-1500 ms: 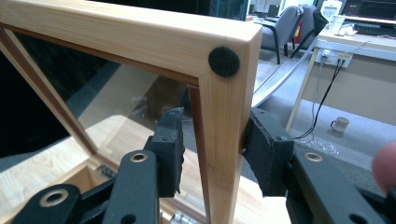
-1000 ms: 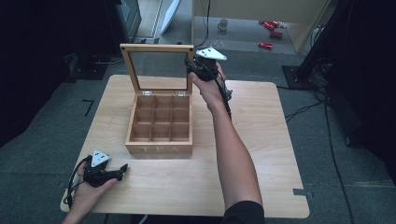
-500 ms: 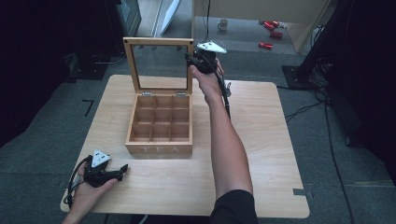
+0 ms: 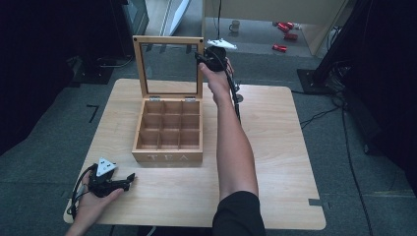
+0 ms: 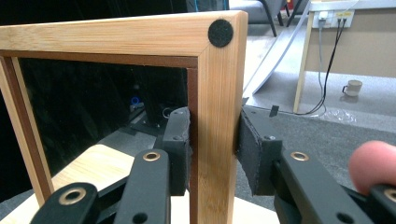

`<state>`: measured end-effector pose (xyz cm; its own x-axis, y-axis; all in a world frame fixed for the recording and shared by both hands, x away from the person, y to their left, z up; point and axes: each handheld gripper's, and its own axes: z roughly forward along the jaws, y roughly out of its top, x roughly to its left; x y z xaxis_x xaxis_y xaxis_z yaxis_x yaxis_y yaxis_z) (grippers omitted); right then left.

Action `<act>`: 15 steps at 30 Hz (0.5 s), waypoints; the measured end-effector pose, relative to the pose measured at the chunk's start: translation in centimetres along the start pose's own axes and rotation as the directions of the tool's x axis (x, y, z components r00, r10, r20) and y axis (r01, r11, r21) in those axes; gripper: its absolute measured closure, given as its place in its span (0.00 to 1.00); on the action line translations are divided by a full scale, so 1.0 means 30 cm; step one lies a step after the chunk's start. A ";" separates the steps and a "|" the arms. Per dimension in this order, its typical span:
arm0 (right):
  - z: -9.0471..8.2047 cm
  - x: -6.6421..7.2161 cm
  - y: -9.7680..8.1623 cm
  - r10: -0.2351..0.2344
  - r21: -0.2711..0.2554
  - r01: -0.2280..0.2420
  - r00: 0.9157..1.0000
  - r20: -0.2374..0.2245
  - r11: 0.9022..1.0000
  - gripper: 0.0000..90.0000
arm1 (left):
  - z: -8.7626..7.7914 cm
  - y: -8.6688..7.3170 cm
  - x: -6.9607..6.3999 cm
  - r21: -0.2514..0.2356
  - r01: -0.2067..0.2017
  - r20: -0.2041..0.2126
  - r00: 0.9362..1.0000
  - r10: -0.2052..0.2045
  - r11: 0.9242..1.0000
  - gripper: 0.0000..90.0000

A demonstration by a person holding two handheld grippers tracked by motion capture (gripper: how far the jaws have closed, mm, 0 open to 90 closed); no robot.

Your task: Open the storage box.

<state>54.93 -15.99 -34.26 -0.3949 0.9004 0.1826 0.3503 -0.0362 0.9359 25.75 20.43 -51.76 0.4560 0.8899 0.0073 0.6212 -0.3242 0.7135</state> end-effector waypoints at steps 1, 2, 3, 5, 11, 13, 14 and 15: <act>0.005 -0.001 0.001 0.004 0.003 -0.004 1.000 0.002 1.000 0.74 | 0.000 0.000 0.000 0.000 0.000 0.000 1.000 0.000 1.000 0.18; 0.009 -0.003 0.003 0.006 0.006 -0.006 1.000 0.004 1.000 0.74 | 0.000 0.000 0.000 0.000 -0.001 0.001 1.000 0.001 1.000 0.18; 0.014 -0.004 0.003 0.009 0.007 -0.009 1.000 0.006 1.000 0.74 | 0.000 0.000 0.000 0.001 -0.001 0.001 1.000 0.001 1.000 0.18; 0.022 -0.006 0.005 0.019 0.013 -0.019 1.000 0.011 1.000 0.74 | 0.000 0.000 0.000 0.001 -0.001 0.001 1.000 0.001 1.000 0.18; 0.040 -0.007 0.008 0.035 0.023 -0.036 0.999 0.030 0.999 0.74 | 0.000 0.000 0.000 0.001 -0.001 0.002 1.000 0.001 1.000 0.18; 0.045 -0.006 0.010 0.037 0.027 -0.038 0.999 0.036 0.999 0.74 | 0.000 0.000 0.000 0.001 -0.001 0.002 1.000 0.001 1.000 0.18; 0.047 -0.005 0.011 0.038 0.029 -0.039 0.999 0.039 0.999 0.74 | 0.000 0.000 0.000 0.001 -0.001 0.002 1.000 0.001 1.000 0.18; 0.049 -0.005 0.012 0.039 0.031 -0.041 0.998 0.043 0.999 0.74 | 0.000 0.000 0.000 0.001 -0.001 0.002 1.000 0.001 1.000 0.18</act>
<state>56.34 -15.49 -34.40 -0.3442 0.9160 0.2063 0.3922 -0.0593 0.9179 25.75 20.43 -51.75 0.4581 0.8889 0.0069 0.6211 -0.3257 0.7129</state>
